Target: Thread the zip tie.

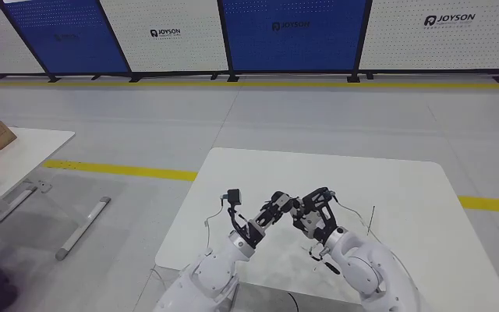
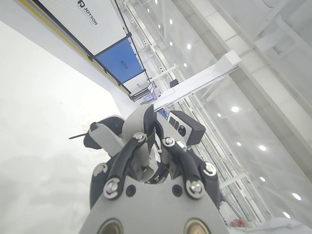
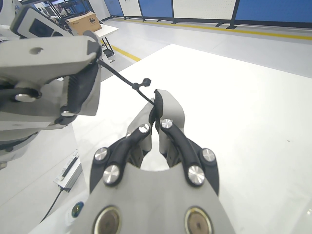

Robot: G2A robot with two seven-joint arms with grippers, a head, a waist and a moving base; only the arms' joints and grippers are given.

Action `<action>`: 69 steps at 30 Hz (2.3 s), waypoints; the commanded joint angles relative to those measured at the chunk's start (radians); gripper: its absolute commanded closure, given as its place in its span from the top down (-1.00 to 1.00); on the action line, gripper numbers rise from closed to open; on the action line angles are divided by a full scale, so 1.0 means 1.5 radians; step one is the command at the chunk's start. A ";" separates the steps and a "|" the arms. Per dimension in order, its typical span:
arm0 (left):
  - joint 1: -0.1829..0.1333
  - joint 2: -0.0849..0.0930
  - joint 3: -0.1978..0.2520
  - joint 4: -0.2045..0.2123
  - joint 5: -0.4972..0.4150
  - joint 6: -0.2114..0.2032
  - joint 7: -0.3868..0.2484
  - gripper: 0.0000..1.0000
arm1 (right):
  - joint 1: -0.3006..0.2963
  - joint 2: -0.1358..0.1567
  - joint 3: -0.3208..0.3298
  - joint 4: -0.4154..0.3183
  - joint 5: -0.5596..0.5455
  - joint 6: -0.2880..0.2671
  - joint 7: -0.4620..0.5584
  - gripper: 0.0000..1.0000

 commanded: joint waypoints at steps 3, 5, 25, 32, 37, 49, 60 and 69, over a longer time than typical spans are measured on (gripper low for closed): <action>0.002 0.001 -0.003 -0.007 -0.004 0.000 0.000 -1.00 | 0.004 -0.001 -0.004 0.006 -0.002 0.000 0.004 -1.00; 0.004 0.001 -0.005 -0.009 -0.004 0.000 -0.001 -1.00 | 0.005 -0.001 -0.006 0.009 -0.002 0.000 0.004 -1.00; -0.007 -0.002 -0.002 0.020 0.011 0.018 0.030 -1.00 | -0.058 0.011 0.075 -0.039 0.068 -0.006 -0.061 1.00; -0.003 -0.001 -0.012 0.024 0.002 0.010 0.034 -1.00 | -0.133 0.024 0.183 -0.071 0.181 -0.019 -0.114 1.00; 0.001 0.000 -0.021 0.030 0.004 0.006 0.040 -1.00 | -0.190 0.034 0.261 -0.089 0.277 -0.056 -0.148 1.00; 0.004 0.000 -0.025 0.039 -0.014 0.001 0.030 -1.00 | -0.222 0.040 0.295 -0.108 0.365 -0.056 -0.145 1.00; 0.004 -0.006 -0.027 0.056 0.021 0.000 0.128 -1.00 | -0.225 0.038 0.334 -0.088 0.456 -0.026 -0.194 1.00; -0.003 -0.017 -0.016 0.088 0.129 0.000 0.310 -1.00 | -0.233 0.040 0.386 -0.080 0.505 0.019 -0.197 1.00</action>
